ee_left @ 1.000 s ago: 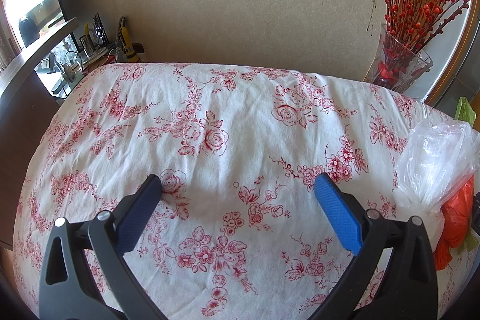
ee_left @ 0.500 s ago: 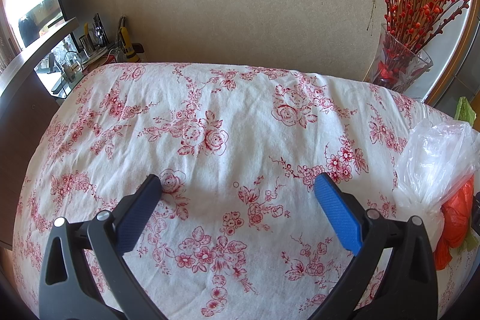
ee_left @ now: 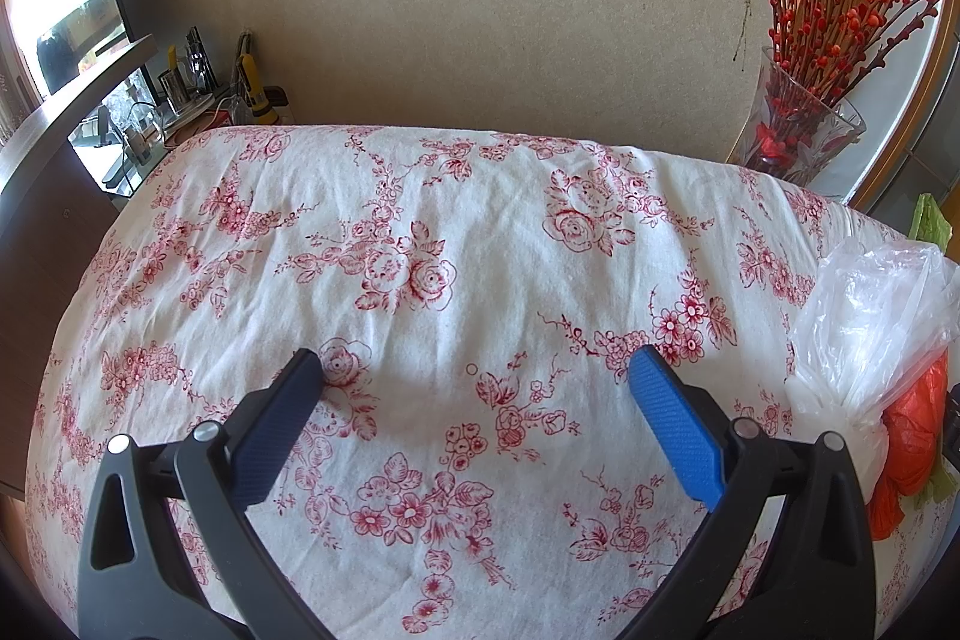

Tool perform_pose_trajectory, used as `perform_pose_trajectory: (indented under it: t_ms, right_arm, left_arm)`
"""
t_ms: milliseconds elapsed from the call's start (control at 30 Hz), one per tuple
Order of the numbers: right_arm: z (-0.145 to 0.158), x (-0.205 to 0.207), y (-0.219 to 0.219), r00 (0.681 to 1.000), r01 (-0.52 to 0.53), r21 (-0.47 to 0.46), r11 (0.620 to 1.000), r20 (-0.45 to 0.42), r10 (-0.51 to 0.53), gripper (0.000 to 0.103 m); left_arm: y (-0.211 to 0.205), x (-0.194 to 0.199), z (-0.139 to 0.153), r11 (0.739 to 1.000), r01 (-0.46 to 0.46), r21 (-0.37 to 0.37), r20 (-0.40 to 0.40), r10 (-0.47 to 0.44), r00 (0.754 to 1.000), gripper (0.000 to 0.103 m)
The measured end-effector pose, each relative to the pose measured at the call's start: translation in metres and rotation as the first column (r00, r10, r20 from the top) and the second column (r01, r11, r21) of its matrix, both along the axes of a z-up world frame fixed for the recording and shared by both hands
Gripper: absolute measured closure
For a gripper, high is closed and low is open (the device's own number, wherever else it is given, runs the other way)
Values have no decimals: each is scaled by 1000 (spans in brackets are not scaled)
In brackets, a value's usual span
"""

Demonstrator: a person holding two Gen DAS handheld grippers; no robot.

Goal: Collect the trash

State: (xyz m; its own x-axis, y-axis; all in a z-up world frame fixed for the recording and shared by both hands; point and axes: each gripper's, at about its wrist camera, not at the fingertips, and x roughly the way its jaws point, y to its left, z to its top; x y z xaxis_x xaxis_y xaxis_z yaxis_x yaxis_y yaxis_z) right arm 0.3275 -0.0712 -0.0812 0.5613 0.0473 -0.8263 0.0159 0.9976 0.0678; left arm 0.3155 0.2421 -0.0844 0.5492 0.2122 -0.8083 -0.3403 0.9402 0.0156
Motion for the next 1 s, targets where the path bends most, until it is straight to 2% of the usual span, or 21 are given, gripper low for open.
perform_pose_trajectory:
  t_ms: [700,1000]
  right_arm:
    - [0,0,0,1000,0,0,1000,1,0,2]
    - [0,0,0,1000,0,0,1000,0,0,2]
  left_arm:
    - [-1,-7,1,1000,15,-8,-6,-15,1000,4]
    - [0,-26,20,999,21,-35,45,-19,999,4]
